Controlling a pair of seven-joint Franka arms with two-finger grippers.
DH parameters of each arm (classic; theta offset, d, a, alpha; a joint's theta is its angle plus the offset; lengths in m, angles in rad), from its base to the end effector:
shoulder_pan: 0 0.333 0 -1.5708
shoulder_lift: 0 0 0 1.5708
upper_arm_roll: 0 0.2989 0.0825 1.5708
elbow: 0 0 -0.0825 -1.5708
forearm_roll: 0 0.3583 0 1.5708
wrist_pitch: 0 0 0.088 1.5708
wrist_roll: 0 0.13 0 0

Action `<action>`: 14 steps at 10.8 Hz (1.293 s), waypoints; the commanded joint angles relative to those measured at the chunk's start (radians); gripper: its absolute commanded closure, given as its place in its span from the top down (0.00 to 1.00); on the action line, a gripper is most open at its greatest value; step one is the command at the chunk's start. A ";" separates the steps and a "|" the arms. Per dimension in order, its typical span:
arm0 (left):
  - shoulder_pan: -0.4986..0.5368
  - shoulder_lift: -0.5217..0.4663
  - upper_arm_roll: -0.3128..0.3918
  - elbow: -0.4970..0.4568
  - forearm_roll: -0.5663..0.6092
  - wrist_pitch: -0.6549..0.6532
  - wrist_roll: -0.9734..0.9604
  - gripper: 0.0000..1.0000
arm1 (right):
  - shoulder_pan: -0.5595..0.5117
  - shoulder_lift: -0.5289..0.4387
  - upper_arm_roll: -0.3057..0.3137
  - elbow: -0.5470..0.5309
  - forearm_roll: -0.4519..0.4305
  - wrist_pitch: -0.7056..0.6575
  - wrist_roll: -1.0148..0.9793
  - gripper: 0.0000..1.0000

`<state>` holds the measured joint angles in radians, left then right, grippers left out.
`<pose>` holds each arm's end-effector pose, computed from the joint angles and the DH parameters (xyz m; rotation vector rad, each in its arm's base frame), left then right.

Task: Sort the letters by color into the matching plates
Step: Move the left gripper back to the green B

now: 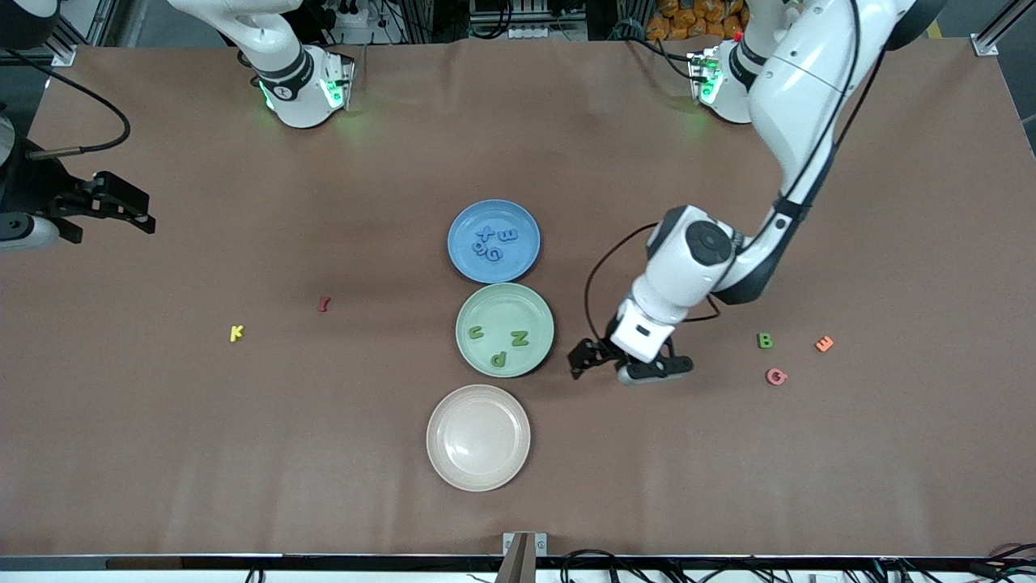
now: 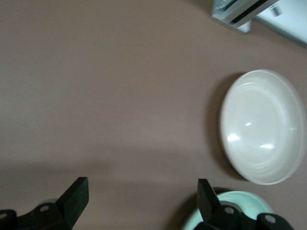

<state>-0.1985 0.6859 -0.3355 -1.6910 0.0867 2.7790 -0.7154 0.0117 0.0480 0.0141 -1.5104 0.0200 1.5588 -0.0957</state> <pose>0.6128 -0.3291 0.2473 2.7248 0.3079 0.3824 0.5418 0.0164 0.5846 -3.1152 -0.1898 -0.0018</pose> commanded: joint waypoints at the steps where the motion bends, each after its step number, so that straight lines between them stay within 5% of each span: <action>1: 0.117 -0.049 -0.008 -0.010 0.022 -0.229 0.202 1.00 | 0.011 -0.023 -0.009 -0.024 -0.005 0.003 -0.002 1.00; 7: 0.344 -0.140 -0.013 -0.025 0.053 -0.554 0.575 1.00 | 0.024 -0.020 -0.009 -0.025 -0.003 0.003 -0.001 1.00; 14: 0.477 -0.261 -0.013 -0.327 0.246 -0.417 0.596 1.00 | 0.025 -0.020 -0.009 -0.039 -0.003 0.003 -0.001 1.00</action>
<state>0.2055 0.5104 -0.3353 -1.8691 0.2739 2.2562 -0.1172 0.0268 0.0482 0.0137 -1.5219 0.0201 1.5588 -0.0957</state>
